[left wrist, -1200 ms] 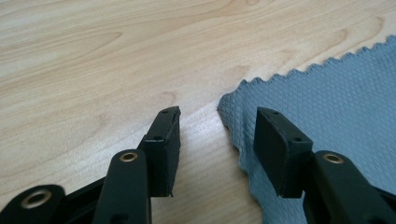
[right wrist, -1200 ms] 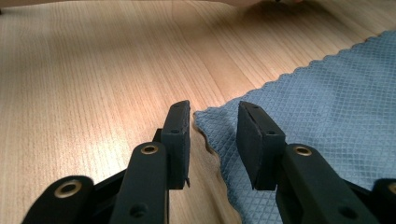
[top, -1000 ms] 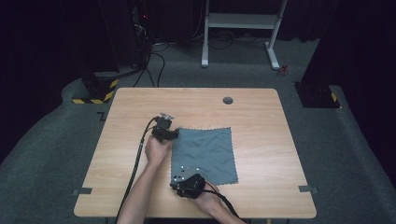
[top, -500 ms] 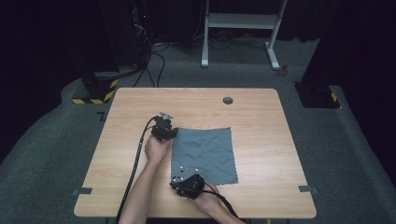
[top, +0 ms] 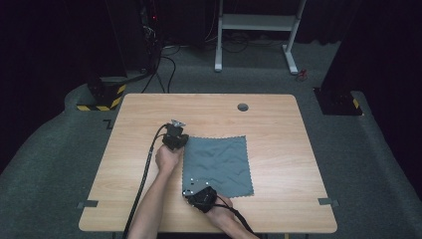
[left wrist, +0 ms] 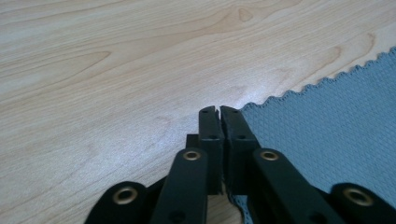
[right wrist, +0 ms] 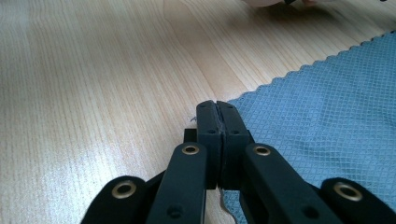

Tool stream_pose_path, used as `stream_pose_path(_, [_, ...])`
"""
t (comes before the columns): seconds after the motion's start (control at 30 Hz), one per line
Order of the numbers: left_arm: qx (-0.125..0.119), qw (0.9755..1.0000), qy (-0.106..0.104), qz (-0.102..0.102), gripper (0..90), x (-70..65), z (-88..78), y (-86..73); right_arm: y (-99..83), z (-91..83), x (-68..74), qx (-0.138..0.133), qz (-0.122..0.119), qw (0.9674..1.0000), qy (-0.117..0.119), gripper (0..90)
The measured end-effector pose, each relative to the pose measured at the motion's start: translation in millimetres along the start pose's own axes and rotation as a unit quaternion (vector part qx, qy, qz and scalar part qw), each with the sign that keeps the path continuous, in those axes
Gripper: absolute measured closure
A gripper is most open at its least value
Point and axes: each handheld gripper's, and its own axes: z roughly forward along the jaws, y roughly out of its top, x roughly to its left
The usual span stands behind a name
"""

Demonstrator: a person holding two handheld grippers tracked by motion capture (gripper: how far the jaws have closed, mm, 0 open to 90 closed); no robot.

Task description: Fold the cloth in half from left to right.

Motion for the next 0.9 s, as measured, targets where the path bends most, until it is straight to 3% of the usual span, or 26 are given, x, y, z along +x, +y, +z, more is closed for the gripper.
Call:
stream_pose_path(0.17, [0.008, 1.0, -0.005, -0.003, 89.6, 1.6, 0.3, 2.1, 0.0, -0.1, -0.4, -0.001, 0.0, 1.0, 0.0, 90.0])
stream_pose_path(0.4, [-0.007, 0.9996, -0.021, -0.018, 90.0, 5.6, -4.4, 3.8, -0.7, -4.8, -1.5, -0.006, 0.003, 1.0, 0.001, 90.0])
stream_pose_path(0.9, [-0.024, 0.9988, -0.036, -0.022, 90.0, 13.2, -17.8, 10.2, 7.5, -14.2, -3.6, -0.026, 0.016, 0.9994, 0.017, 90.0])
